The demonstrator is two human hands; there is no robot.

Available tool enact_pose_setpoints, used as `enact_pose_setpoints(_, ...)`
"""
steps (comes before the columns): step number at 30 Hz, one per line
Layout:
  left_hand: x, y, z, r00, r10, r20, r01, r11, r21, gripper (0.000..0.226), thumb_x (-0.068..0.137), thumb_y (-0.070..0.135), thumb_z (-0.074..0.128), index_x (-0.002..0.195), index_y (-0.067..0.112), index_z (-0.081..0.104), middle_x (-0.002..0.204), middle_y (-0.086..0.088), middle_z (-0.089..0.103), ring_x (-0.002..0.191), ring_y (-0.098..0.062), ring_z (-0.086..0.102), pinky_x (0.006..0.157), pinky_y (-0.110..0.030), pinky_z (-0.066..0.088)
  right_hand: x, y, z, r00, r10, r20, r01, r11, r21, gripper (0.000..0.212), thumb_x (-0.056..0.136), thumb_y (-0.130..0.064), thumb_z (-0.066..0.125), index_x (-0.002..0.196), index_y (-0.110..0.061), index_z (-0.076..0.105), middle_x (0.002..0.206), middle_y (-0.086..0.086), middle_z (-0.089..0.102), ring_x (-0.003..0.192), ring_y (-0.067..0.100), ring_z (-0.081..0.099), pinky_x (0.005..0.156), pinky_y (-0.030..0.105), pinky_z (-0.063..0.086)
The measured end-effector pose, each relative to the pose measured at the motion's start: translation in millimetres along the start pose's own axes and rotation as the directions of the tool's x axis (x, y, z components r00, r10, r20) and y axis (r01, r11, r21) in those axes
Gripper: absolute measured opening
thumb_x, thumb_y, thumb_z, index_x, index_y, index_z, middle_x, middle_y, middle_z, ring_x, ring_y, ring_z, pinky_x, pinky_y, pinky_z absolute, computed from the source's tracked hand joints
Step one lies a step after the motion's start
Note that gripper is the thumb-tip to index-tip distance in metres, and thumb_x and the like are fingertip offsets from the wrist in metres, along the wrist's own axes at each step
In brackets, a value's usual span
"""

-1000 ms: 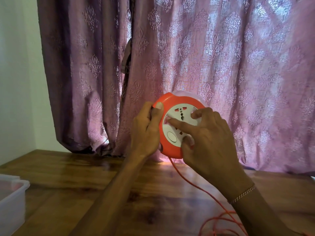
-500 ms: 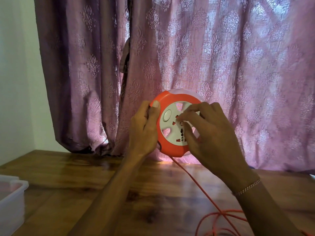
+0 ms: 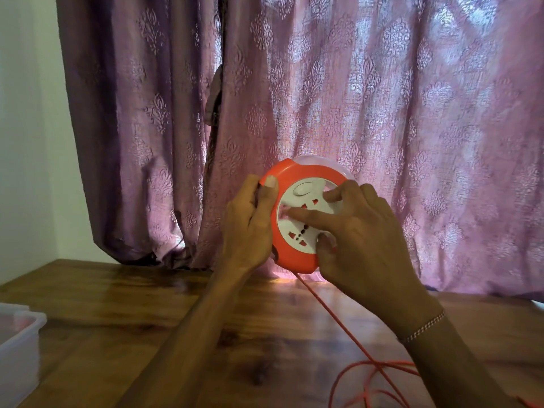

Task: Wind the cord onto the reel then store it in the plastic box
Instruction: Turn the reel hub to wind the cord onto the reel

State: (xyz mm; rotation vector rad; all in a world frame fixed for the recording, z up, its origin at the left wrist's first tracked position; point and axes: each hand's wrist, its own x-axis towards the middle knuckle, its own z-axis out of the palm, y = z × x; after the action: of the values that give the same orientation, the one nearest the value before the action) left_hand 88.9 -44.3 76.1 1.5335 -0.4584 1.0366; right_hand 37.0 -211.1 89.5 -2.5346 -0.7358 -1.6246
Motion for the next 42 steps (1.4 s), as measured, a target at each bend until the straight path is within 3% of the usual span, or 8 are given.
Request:
enact_pose_setpoints(3,0,1,1,1.000,0.010,-0.014,-0.010,1.000,0.001,0.042,0.099,0.057,0.044,0.086,0.019,0.056,0.079,-0.018,0.067,0.075,-0.041,0.066,0.067,-0.060,0.054,-1,-2,2,0.996,0.089,-0.024,-0.089,0.996,0.011,0.057,0.075,-0.042,0.065,0.131,-0.048,0.058,0.097,0.006,0.057,0.088,0.029,0.054,0.073,0.039,0.046)
enact_pose_setpoints(9,0,2,1,1.000,0.004,-0.030,-0.004,1.000,-0.007,0.043,0.098,0.054,0.045,0.086,0.015,0.057,0.078,-0.017,0.065,0.071,-0.035,0.062,0.067,-0.056,0.053,0,-10,5,0.977,0.172,-0.122,-0.173,0.985,0.005,0.062,0.078,-0.068,0.056,0.131,-0.037,0.062,0.082,0.005,0.069,0.075,0.030,0.064,0.066,0.035,0.050)
enact_pose_setpoints(15,1,2,1,0.999,-0.027,-0.029,0.026,0.998,-0.050,0.051,0.096,0.061,0.043,0.087,0.012,0.054,0.085,-0.023,0.066,0.082,-0.046,0.064,0.071,-0.063,0.053,2,-2,7,0.985,0.130,-0.112,-0.124,0.991,0.055,0.055,0.085,-0.063,0.059,0.131,-0.033,0.063,0.089,0.002,0.063,0.087,0.027,0.051,0.072,0.036,0.041)
enact_pose_setpoints(19,1,2,-1,0.999,-0.041,-0.021,0.039,0.996,-0.077,0.054,0.094,0.063,0.044,0.090,0.010,0.056,0.089,-0.023,0.069,0.086,-0.047,0.066,0.073,-0.063,0.056,3,3,3,0.982,-0.027,-0.189,0.054,0.989,0.136,0.024,0.094,-0.027,0.059,0.113,-0.020,0.072,0.103,0.006,0.063,0.093,0.027,0.049,0.075,0.039,0.045)
enact_pose_setpoints(25,2,2,-2,0.999,-0.046,-0.019,0.044,0.996,-0.084,0.056,0.096,0.061,0.045,0.093,0.005,0.055,0.089,-0.025,0.067,0.086,-0.048,0.065,0.072,-0.064,0.055,2,10,9,0.978,-0.208,-0.017,0.209,0.974,0.084,0.060,0.071,-0.016,0.031,0.105,-0.037,0.076,0.144,0.004,0.053,0.109,0.026,0.043,0.087,0.041,0.045)
enact_pose_setpoints(30,2,0,-2,1.000,-0.014,-0.021,0.014,1.000,-0.017,0.054,0.097,0.061,0.043,0.090,0.009,0.055,0.086,-0.021,0.069,0.083,-0.044,0.067,0.070,-0.062,0.056,2,5,6,0.987,-0.162,0.006,0.162,0.987,-0.009,0.054,0.079,-0.026,0.031,0.103,-0.042,0.076,0.137,0.004,0.059,0.105,0.028,0.042,0.076,0.040,0.035)
enact_pose_setpoints(36,3,-2,-1,1.000,-0.001,-0.018,0.001,1.000,0.015,0.050,0.097,0.061,0.043,0.087,0.013,0.054,0.082,-0.018,0.069,0.081,-0.041,0.068,0.069,-0.061,0.055,1,3,3,0.992,-0.108,0.067,0.114,0.990,-0.084,0.057,0.079,-0.028,0.031,0.116,-0.050,0.068,0.135,0.006,0.056,0.106,0.034,0.052,0.074,0.040,0.037)
enact_pose_setpoints(42,2,1,1,1.000,-0.006,-0.017,0.006,1.000,0.024,0.043,0.099,0.056,0.044,0.084,0.017,0.054,0.075,-0.014,0.066,0.073,-0.038,0.066,0.066,-0.060,0.054,0,3,3,0.998,0.053,0.023,-0.052,0.998,-0.019,0.059,0.078,-0.043,0.062,0.135,-0.052,0.051,0.103,0.006,0.057,0.092,0.028,0.056,0.074,0.039,0.043)
